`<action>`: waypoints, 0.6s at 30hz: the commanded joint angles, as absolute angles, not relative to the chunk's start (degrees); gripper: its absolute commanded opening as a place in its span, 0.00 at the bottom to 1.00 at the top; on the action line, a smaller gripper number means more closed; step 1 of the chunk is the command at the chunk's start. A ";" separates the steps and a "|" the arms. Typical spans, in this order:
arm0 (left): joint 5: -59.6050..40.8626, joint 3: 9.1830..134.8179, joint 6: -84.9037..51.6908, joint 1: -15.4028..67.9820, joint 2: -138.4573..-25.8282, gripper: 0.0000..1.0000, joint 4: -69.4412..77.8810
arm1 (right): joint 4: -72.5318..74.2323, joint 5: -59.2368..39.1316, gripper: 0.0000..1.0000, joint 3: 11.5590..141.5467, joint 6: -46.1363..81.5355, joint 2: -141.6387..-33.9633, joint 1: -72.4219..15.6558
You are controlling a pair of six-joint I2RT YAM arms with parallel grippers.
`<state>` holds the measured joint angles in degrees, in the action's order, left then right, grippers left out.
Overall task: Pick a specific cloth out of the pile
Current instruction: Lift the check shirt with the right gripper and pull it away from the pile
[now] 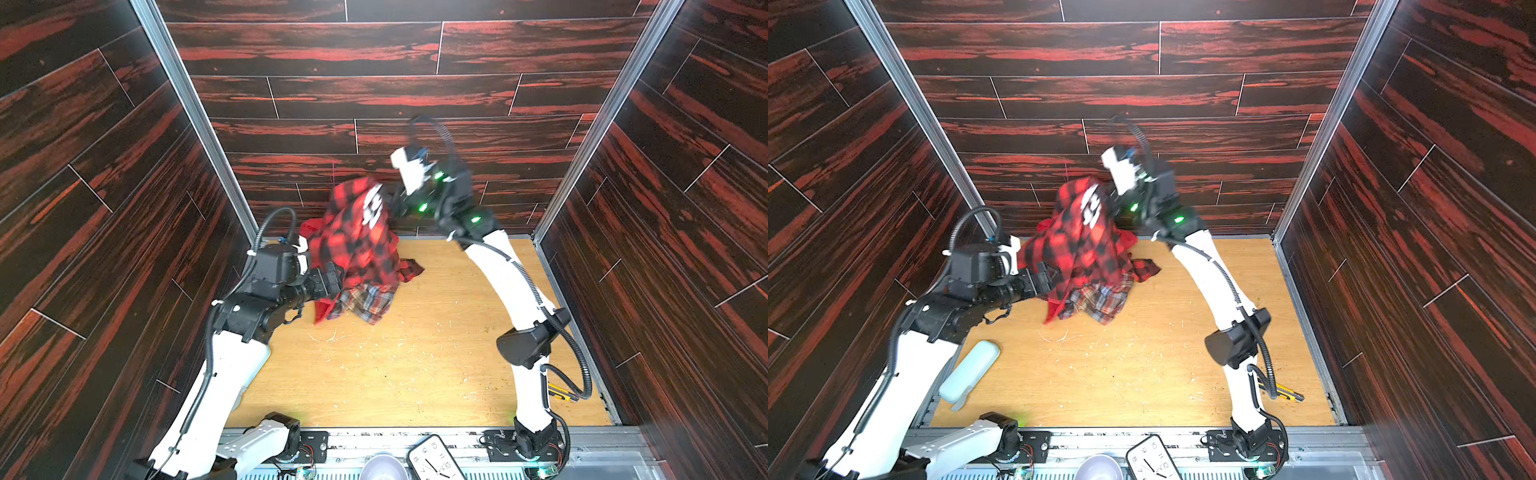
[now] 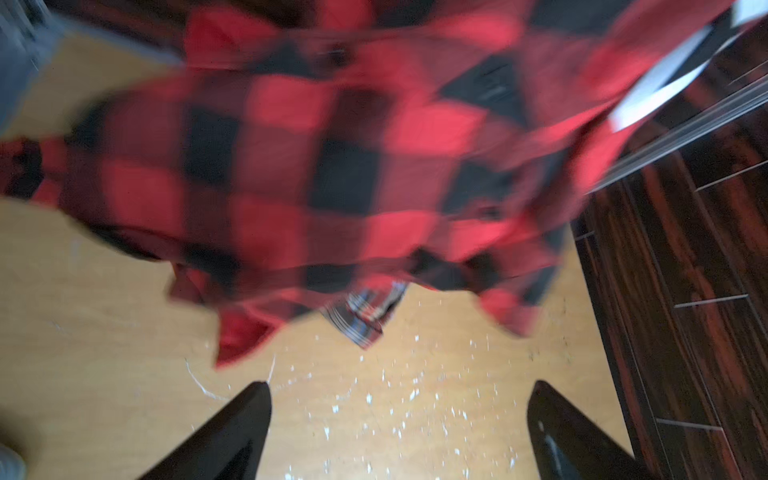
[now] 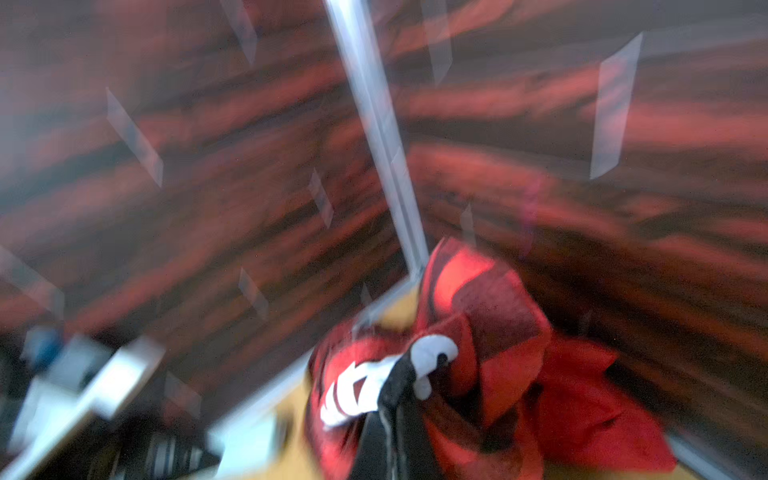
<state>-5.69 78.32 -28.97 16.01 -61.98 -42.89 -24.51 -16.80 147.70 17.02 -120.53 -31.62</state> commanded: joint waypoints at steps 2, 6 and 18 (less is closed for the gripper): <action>-4.18 77.38 -27.26 15.64 -59.63 0.99 -39.62 | -12.24 -11.56 0.00 153.66 37.94 -113.16 -18.43; -4.40 73.92 -27.68 15.64 -58.58 0.99 -36.20 | -4.06 -12.34 0.00 154.00 54.20 -110.83 -4.67; -9.01 71.83 -28.45 15.64 -61.20 0.99 -29.39 | -18.34 -25.37 0.00 143.74 42.31 -104.12 7.61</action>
<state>-7.31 71.68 -28.53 16.01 -60.12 -31.99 -16.82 -16.14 144.46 42.39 -103.74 8.12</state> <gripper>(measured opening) 0.988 0.049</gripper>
